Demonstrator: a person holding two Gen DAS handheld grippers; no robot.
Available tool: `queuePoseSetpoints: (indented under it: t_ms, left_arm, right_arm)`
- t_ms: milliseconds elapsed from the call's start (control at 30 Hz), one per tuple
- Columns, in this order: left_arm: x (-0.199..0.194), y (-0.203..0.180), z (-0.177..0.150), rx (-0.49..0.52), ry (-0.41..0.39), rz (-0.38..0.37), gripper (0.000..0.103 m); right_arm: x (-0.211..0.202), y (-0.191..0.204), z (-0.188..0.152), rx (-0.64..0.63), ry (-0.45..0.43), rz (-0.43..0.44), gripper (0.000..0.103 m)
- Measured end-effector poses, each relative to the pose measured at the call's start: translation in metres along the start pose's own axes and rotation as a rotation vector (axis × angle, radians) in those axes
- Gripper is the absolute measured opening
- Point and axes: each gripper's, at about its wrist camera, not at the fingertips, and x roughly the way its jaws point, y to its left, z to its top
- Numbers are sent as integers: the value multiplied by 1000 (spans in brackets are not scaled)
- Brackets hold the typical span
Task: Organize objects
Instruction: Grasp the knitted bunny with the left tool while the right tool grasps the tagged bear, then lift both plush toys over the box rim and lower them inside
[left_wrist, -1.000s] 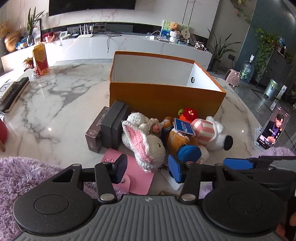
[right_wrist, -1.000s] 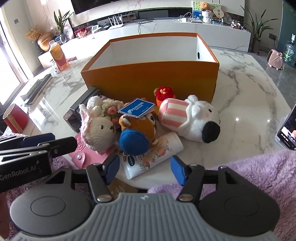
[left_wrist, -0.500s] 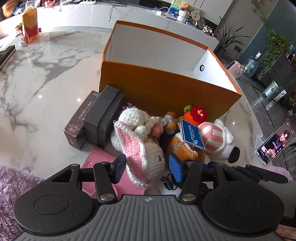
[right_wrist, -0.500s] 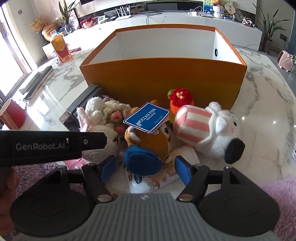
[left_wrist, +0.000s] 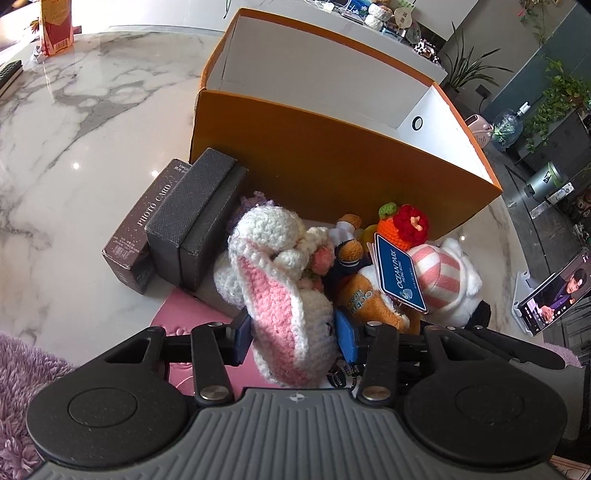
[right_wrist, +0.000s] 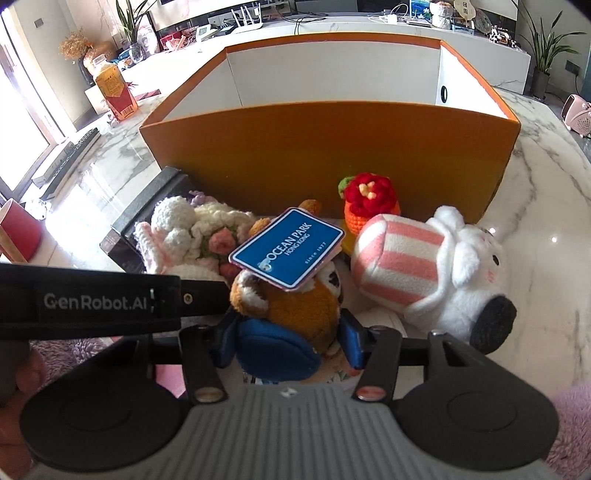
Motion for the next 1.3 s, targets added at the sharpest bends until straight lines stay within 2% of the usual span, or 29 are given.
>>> queuePoseSetpoints:
  t_ms: [267, 633, 833, 1100, 1233, 1300]
  left_arm:
    - [-28, 4, -1, -48, -69, -45, 46]
    - [-85, -11, 9, 10, -203, -94, 45]
    - [-102, -25, 38, 98, -277, -90, 45]
    - [-106, -32, 90, 170, -365, -37, 45]
    - [-91, -36, 116, 176, -363, -26, 45]
    - [-78, -38, 128, 189, -357, 11, 45]
  right_arm:
    - [-18, 2, -2, -23, -30, 0, 53]
    - [-77, -3, 13, 0, -157, 67, 52]
    - [-107, -4, 41, -7, -280, 72, 52]
    - [-105, -21, 99, 22, -374, 48, 52]
    - [-88, -25, 129, 32, -374, 51, 52]
    - [-72, -26, 145, 34, -357, 41, 52]
